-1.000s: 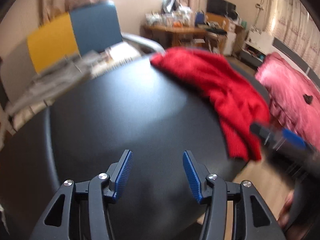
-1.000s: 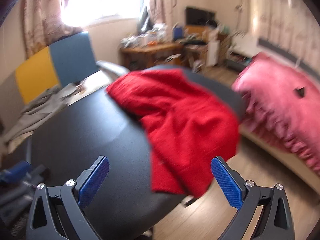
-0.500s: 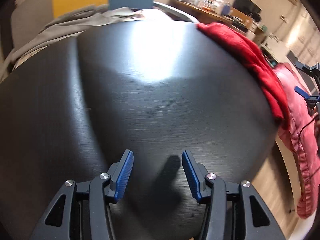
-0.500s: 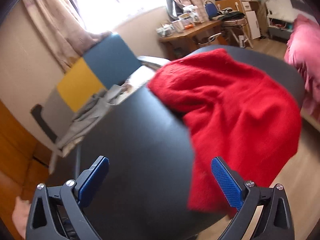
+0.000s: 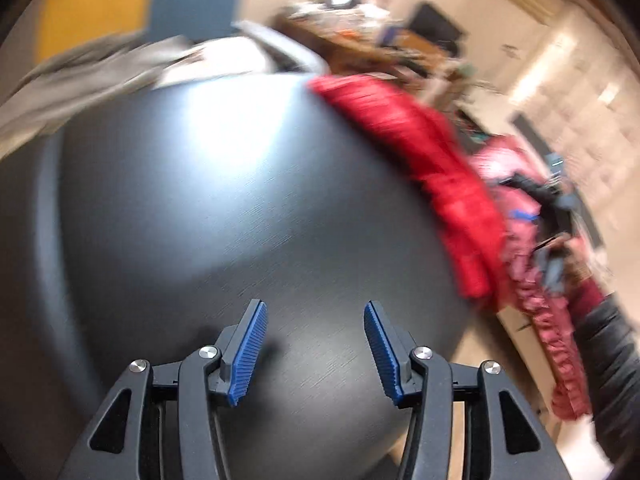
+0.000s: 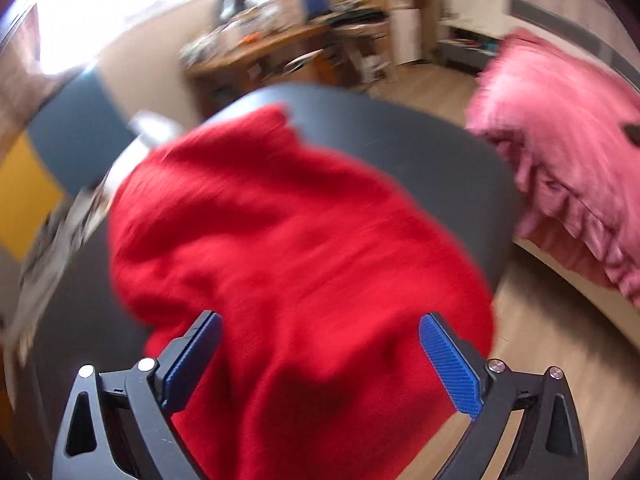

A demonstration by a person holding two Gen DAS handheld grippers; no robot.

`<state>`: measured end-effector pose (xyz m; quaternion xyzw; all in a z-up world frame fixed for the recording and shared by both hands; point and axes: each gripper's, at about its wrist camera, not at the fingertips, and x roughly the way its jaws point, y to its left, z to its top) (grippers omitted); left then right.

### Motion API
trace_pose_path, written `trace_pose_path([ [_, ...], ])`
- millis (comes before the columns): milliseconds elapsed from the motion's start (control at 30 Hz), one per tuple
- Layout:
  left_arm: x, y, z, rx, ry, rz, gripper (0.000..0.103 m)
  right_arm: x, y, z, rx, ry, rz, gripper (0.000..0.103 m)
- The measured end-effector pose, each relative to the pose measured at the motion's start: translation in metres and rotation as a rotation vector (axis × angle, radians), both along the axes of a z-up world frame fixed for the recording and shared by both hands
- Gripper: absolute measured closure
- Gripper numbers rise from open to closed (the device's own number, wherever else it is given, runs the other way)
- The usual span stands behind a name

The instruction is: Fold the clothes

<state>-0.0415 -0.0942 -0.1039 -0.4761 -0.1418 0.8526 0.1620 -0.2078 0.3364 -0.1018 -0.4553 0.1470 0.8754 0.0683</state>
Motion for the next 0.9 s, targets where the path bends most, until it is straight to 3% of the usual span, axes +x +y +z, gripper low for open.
trace_pose_path([
  [100, -0.056, 0.066, 0.018, 0.017, 0.044, -0.135, 0.051, 0.005, 0.027, -0.006, -0.017, 0.0, -0.049, 0.003],
  [200, -0.093, 0.128, 0.026, -0.022, 0.051, -0.219, 0.051, 0.016, 0.044, -0.017, -0.078, -0.004, -0.068, 0.003],
  [333, -0.123, 0.194, 0.013, -0.049, -0.023, -0.297, 0.052, 0.031, 0.054, -0.023, -0.128, 0.019, -0.063, 0.003],
  [567, -0.145, 0.25, -0.013, -0.186, -0.144, -0.331, 0.051, 0.058, 0.061, -0.024, -0.163, 0.06, -0.04, 0.003],
  [633, -0.148, 0.26, -0.019, -0.266, -0.132, -0.322, 0.05, 0.066, 0.065, -0.024, -0.173, 0.069, -0.043, 0.002],
  [700, -0.155, 0.27, -0.04, -0.403, -0.196, -0.304, 0.049, 0.073, 0.068, -0.024, -0.183, 0.079, -0.046, 0.002],
  [767, -0.152, 0.271, -0.05, -0.45, -0.172, -0.29, 0.038, 0.081, 0.073, -0.026, -0.206, 0.087, -0.054, 0.001],
  [833, -0.145, 0.264, -0.052, -0.427, -0.138, -0.272, 0.041, 0.087, 0.075, -0.028, -0.212, 0.091, -0.06, 0.001],
  [867, -0.142, 0.259, -0.051, -0.411, -0.125, -0.267, 0.05, 0.089, 0.076, -0.03, -0.208, 0.094, -0.058, 0.001],
  [900, -0.139, 0.254, -0.049, -0.394, -0.116, -0.261, 0.068, 0.089, 0.077, -0.031, -0.203, 0.099, -0.055, 0.001],
])
